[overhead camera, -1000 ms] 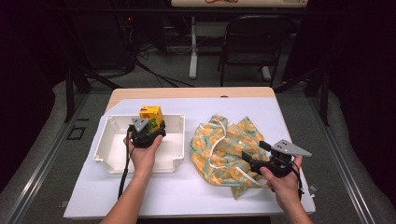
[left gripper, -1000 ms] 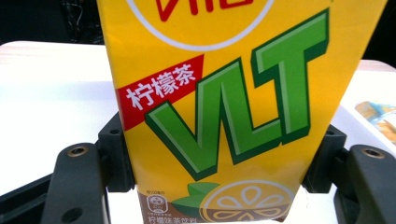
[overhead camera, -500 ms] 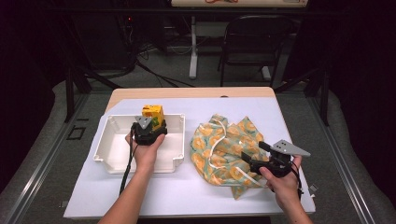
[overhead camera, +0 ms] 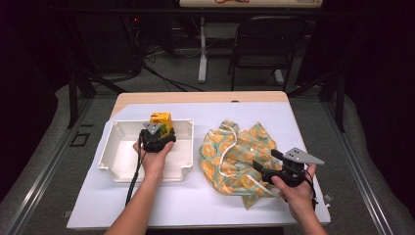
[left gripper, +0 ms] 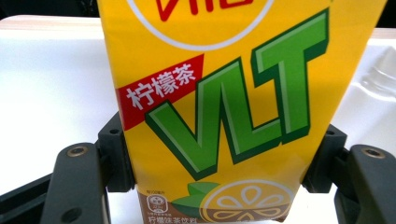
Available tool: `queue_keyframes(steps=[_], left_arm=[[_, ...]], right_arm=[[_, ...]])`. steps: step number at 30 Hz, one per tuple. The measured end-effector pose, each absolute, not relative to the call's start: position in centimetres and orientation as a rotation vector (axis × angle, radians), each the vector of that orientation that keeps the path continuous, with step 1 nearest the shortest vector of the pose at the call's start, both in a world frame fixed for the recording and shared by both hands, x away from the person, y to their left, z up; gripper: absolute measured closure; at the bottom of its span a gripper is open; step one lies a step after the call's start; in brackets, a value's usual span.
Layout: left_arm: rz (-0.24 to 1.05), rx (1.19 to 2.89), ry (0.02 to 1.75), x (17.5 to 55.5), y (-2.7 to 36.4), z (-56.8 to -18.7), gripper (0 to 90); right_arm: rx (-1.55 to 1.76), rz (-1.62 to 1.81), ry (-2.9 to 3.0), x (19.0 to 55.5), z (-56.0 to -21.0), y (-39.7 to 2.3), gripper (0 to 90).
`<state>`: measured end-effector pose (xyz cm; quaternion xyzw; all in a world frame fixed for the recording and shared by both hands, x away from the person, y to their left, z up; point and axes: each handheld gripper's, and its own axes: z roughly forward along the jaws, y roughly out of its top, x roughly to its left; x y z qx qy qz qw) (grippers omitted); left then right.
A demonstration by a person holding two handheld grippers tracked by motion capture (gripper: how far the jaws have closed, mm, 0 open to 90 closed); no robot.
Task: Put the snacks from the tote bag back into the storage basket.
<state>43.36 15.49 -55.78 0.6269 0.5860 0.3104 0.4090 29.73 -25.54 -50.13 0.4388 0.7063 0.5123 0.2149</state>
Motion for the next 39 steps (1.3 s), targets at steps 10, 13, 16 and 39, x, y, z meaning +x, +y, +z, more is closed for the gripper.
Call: queue_keyframes(steps=[10,13,16,39], left_arm=[[0.736,1.577,1.528,43.9,15.7,-56.2,30.1],[0.739,1.590,1.529,44.0,15.6,-56.2,30.0],[0.765,1.626,1.526,44.0,15.3,-56.2,29.9],[0.627,1.715,1.503,40.8,16.9,-53.4,20.8]], right_arm=[[1.213,1.410,1.968,29.8,-50.2,-25.5,14.4],[1.217,1.411,1.968,29.8,-50.3,-25.5,14.4],[1.218,1.410,1.969,29.8,-50.4,-25.5,14.4],[1.214,1.403,1.966,29.6,-50.4,-26.1,14.4]])
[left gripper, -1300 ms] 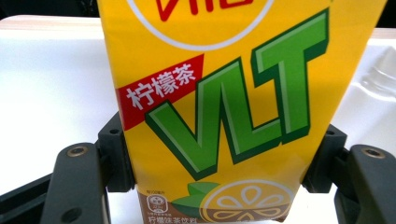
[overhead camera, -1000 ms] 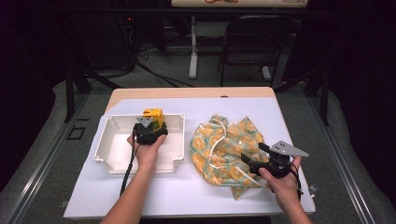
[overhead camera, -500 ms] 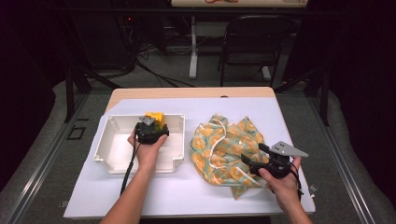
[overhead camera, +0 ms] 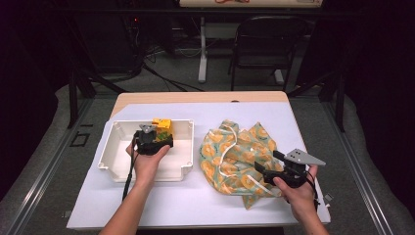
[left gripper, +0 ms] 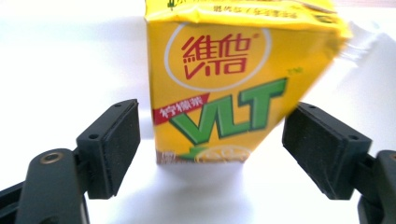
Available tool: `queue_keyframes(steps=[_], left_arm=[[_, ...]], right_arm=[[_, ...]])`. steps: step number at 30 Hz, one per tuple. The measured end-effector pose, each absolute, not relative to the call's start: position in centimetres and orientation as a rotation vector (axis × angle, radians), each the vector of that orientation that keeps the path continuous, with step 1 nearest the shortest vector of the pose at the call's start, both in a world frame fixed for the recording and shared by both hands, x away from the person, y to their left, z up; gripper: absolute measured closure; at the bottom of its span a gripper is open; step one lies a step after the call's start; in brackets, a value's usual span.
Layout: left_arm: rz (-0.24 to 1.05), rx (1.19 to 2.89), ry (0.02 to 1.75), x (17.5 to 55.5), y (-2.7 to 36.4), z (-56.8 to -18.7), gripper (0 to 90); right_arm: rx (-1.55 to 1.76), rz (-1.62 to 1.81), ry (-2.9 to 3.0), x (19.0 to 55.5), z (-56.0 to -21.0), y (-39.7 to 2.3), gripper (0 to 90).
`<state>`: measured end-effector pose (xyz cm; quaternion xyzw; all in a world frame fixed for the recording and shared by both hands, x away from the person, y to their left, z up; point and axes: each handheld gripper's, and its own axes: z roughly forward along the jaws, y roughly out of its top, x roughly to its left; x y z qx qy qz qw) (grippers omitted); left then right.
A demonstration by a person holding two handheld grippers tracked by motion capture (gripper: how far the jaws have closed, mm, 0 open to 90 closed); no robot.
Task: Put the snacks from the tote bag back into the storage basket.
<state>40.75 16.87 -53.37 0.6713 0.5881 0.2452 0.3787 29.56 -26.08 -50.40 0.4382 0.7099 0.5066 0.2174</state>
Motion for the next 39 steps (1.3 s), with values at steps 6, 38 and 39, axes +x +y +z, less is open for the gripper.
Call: queue_keyframes(steps=[6,38,39], left_arm=[[0.639,1.710,1.584,39.5,17.2,-53.7,51.3],[0.497,1.705,1.394,37.5,18.4,-51.7,15.3],[0.492,1.701,1.379,37.2,18.6,-51.6,14.1]], right_arm=[[1.212,1.398,1.968,29.6,-50.3,-26.1,14.4],[1.208,1.373,1.980,29.6,-50.6,-26.0,14.4],[1.209,1.374,1.976,29.6,-50.6,-26.0,14.4]])
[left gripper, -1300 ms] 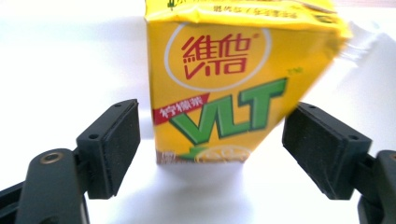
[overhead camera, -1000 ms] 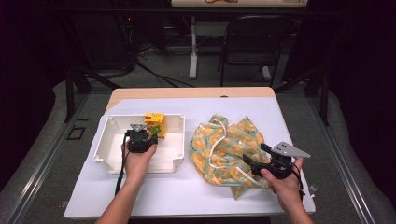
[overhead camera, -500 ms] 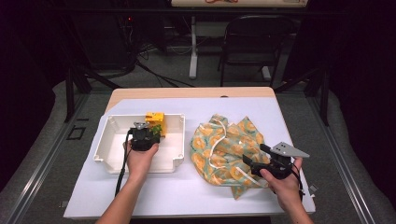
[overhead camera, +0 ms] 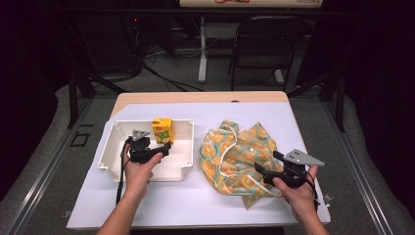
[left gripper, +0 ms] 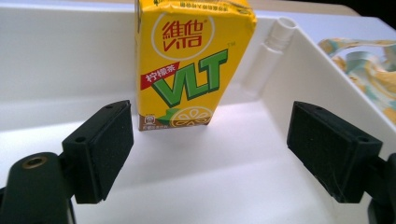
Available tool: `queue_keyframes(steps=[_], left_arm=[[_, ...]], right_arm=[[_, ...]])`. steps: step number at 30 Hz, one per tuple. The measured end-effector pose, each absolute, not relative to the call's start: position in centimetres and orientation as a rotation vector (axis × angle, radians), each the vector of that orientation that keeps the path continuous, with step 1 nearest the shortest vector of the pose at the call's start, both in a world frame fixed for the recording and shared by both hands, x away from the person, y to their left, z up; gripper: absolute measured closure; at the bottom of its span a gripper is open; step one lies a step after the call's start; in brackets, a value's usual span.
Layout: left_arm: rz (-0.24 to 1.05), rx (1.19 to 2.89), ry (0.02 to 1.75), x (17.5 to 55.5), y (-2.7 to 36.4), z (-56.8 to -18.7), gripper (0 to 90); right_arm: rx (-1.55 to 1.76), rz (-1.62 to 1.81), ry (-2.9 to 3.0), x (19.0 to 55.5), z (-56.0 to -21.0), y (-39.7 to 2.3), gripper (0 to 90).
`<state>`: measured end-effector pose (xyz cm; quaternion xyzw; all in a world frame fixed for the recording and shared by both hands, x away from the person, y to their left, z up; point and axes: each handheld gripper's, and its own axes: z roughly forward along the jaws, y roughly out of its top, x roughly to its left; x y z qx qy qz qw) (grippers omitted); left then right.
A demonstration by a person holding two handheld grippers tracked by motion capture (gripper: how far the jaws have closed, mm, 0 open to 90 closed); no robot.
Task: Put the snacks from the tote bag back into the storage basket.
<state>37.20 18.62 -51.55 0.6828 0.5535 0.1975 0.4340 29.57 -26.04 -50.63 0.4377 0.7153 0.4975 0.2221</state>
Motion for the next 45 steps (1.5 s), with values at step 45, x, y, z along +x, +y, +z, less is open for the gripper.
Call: queue_keyframes(steps=[45], left_arm=[[0.469,1.663,1.190,28.1,24.1,-50.5,3.8]], right_arm=[[1.256,1.311,1.944,28.4,-51.1,-28.7,14.2]])
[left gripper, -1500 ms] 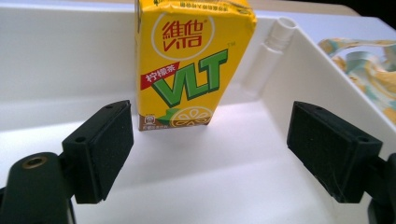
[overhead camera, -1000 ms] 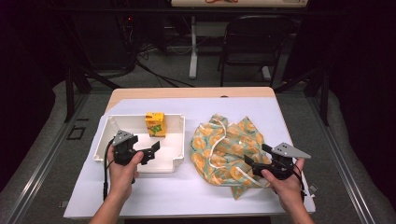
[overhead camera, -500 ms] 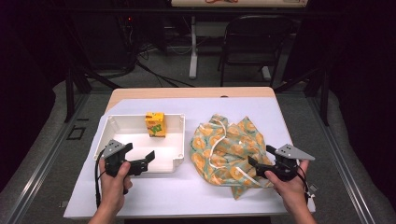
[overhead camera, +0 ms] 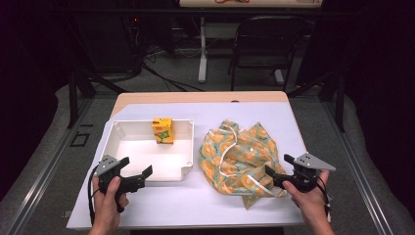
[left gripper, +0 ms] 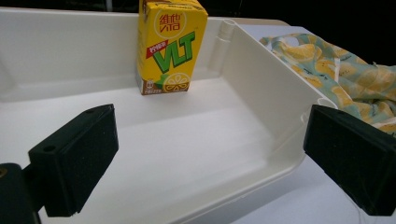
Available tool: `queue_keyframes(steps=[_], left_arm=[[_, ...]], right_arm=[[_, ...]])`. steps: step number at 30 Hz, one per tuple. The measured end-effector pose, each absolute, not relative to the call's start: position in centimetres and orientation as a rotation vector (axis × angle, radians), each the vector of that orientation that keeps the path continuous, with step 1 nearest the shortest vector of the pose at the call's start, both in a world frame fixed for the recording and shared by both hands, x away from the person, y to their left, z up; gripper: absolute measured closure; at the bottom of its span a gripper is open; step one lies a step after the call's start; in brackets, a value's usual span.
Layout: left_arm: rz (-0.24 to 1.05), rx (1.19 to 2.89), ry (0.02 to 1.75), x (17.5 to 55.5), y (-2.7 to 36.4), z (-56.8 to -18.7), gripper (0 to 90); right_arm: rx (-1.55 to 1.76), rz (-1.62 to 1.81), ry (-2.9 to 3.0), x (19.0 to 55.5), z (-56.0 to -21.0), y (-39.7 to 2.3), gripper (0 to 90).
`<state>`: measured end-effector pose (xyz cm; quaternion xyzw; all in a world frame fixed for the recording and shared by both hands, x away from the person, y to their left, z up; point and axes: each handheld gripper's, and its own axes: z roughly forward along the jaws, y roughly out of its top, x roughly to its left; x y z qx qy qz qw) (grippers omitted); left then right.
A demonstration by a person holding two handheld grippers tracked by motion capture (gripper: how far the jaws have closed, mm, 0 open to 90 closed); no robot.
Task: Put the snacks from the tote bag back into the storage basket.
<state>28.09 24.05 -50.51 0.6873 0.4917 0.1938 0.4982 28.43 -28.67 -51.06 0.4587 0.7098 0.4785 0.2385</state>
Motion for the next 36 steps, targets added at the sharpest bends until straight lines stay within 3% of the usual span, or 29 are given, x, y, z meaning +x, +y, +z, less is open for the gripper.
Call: queue_keyframes(steps=[36], left_arm=[[0.536,1.679,1.196,25.7,26.5,-51.8,7.0]], right_arm=[[1.334,1.237,1.935,26.4,-52.6,-32.3,14.3]])
